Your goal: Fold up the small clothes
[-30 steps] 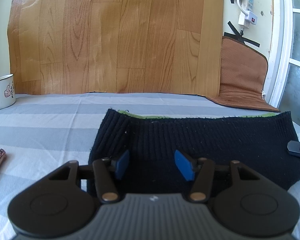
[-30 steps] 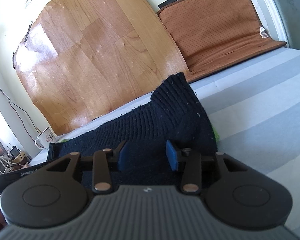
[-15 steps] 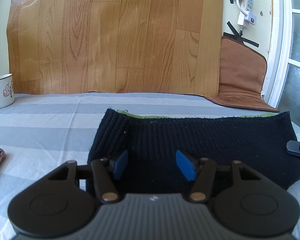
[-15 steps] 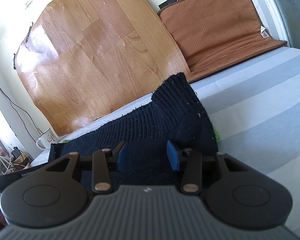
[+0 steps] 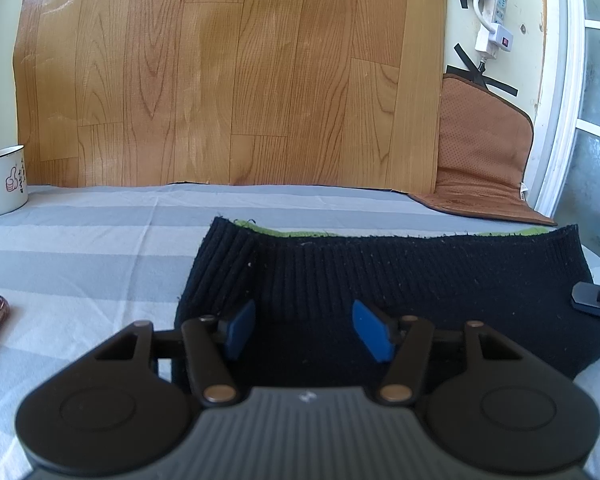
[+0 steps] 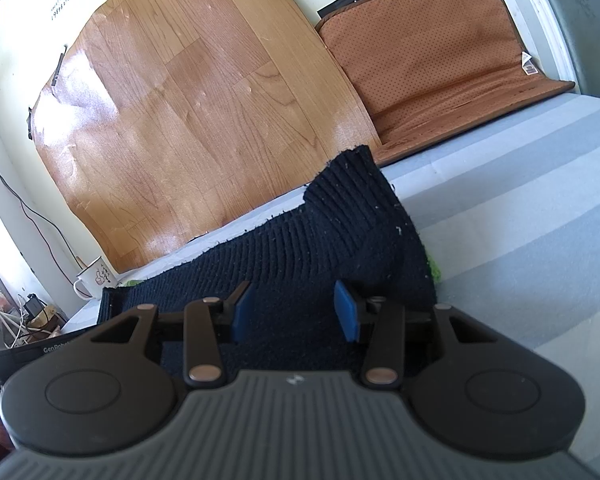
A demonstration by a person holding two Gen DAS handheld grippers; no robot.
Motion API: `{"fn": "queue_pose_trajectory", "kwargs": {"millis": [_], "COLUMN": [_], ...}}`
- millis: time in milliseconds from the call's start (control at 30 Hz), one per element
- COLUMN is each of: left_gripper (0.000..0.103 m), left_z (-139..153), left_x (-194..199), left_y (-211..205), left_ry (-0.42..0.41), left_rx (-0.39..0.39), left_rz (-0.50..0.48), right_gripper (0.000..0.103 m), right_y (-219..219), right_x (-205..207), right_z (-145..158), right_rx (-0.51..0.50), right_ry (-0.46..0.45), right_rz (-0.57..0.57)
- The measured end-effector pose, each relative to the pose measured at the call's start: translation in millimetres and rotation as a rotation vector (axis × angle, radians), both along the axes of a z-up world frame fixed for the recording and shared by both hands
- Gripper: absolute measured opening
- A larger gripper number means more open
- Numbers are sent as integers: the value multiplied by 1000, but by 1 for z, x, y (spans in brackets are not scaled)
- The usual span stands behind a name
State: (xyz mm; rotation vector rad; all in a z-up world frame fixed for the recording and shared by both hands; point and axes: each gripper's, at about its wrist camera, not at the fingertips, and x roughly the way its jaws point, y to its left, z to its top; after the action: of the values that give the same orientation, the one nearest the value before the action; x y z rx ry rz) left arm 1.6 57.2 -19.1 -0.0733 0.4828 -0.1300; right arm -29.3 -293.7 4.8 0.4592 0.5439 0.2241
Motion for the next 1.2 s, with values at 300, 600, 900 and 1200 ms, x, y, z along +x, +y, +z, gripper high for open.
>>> {"fn": "queue_pose_trajectory", "kwargs": {"millis": [300, 600, 900, 1200], "left_gripper": [56, 58, 58, 58], "left_z": [0, 0, 0, 0], "left_x": [0, 0, 0, 0], "left_y": [0, 0, 0, -1], "left_ry": [0, 0, 0, 0], "left_rx": [-1, -2, -2, -2], "left_rz": [-1, 0, 0, 0], "right_gripper": [47, 48, 48, 48], "right_y": [-1, -1, 0, -1], "right_x": [0, 0, 0, 0], "right_z": [0, 0, 0, 0], "right_rx": [1, 1, 1, 2], "right_ry": [0, 0, -1, -1], "right_rz": [1, 1, 0, 0]}}
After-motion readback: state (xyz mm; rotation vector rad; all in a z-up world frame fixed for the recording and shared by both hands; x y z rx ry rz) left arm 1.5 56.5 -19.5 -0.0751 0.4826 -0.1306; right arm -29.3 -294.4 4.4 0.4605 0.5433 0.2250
